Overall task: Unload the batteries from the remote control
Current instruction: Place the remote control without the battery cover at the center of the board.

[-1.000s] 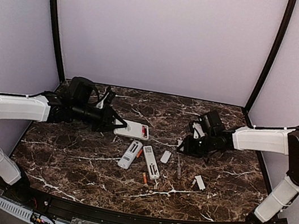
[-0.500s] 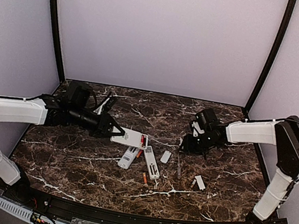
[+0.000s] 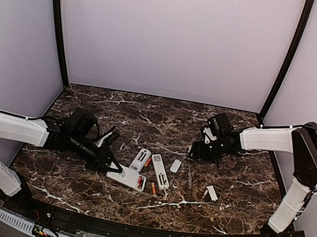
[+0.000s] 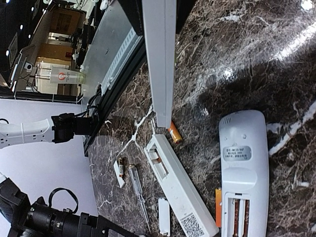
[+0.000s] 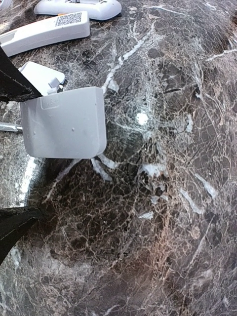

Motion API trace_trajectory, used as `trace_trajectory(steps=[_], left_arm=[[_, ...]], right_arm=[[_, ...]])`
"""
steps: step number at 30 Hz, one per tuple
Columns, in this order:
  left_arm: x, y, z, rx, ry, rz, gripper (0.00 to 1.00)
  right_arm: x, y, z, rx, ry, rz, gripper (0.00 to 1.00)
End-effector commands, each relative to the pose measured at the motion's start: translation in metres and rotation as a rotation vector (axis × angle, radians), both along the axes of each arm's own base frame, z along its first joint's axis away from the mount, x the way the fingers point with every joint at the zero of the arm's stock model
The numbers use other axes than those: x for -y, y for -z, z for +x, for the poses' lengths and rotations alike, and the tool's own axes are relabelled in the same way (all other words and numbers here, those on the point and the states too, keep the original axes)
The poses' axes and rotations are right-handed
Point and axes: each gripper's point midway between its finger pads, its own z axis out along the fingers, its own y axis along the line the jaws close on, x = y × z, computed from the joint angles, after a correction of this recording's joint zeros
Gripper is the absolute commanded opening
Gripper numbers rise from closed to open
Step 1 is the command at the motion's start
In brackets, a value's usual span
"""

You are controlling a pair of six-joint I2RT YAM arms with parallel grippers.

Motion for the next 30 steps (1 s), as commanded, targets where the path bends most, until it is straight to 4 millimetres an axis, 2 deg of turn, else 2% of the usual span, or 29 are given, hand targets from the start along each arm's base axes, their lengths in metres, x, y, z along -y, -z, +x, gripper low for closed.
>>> trace_trajectory(steps=[1,7,19,26,30], left_arm=[[-0.002,0.006,-0.024,-0.069,0.046,-0.001,0.0],[0.001,0.02,-0.038,-0.125,0.087,0.029,0.0],[0.005,0.041,-0.032,-0.138,0.097,0.069,0.0],[0.0,0.054,-0.027,-0.117,0.078,0.119,0.14],[-0.003,0.058,-0.025,-0.112,0.069,0.15,0.26]], right_arm=[[-0.003,-0.003,0.003,0.002,-0.014,0.026,0.69],[0.0,-0.003,0.001,0.004,-0.009,0.02,0.7],[0.002,-0.011,-0.002,0.022,-0.002,0.033,0.77],[0.001,-0.014,-0.004,0.03,-0.008,0.052,0.85],[-0.001,-0.016,-0.004,0.03,-0.013,0.061,0.89]])
